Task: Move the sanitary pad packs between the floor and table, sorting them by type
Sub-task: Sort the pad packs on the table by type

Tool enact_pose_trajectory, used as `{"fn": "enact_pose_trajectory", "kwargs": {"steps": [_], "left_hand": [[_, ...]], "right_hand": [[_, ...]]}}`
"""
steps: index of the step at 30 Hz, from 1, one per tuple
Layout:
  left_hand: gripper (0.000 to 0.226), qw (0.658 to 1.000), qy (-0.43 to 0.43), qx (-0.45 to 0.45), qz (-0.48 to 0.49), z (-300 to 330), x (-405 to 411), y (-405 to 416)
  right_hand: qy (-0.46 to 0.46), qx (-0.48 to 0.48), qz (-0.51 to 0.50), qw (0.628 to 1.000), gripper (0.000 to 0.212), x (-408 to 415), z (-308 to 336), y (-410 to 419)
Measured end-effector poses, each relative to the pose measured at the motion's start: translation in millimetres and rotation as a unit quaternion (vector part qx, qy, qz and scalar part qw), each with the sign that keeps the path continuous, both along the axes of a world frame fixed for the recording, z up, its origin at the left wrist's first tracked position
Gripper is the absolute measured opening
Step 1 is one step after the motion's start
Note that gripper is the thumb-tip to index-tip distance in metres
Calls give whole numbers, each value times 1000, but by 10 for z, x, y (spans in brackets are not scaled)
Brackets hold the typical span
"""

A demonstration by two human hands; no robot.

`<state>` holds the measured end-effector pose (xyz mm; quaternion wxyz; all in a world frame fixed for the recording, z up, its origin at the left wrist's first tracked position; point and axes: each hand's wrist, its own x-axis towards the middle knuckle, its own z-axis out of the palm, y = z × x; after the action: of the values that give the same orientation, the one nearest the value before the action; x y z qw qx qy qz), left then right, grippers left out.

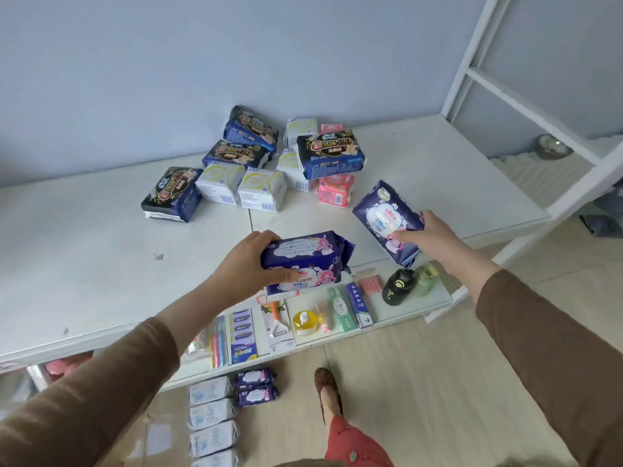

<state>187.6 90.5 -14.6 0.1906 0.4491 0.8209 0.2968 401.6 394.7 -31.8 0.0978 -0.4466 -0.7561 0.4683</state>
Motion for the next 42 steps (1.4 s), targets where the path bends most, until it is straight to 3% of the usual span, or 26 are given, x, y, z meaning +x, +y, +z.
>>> {"fn": "enact_pose_trajectory", "kwargs": {"steps": [8, 15, 22, 32, 42], "left_hand": [[56, 996, -51, -69, 33, -560, 846, -1288], [55, 974, -75, -196, 87, -1408, 1229, -2098], [60, 949, -80, -282, 117, -2800, 1503, -2571], [54, 937, -102, -287, 170, -5124, 1439, -2880], [51, 949, -30, -286, 132, -6993, 843, -2656]], "right_hand": [[21, -102, 25, 994, 46, 833, -363, -1332], [-67, -104, 105, 987, 52, 1123, -1120, -2008], [-136, -63, 198, 969, 56, 1338, -2367, -2593], [-160, -79, 267, 947, 59, 1695, -4627, -3484], [-141, -22, 291, 946, 61, 968, -6533, -3946]]}}
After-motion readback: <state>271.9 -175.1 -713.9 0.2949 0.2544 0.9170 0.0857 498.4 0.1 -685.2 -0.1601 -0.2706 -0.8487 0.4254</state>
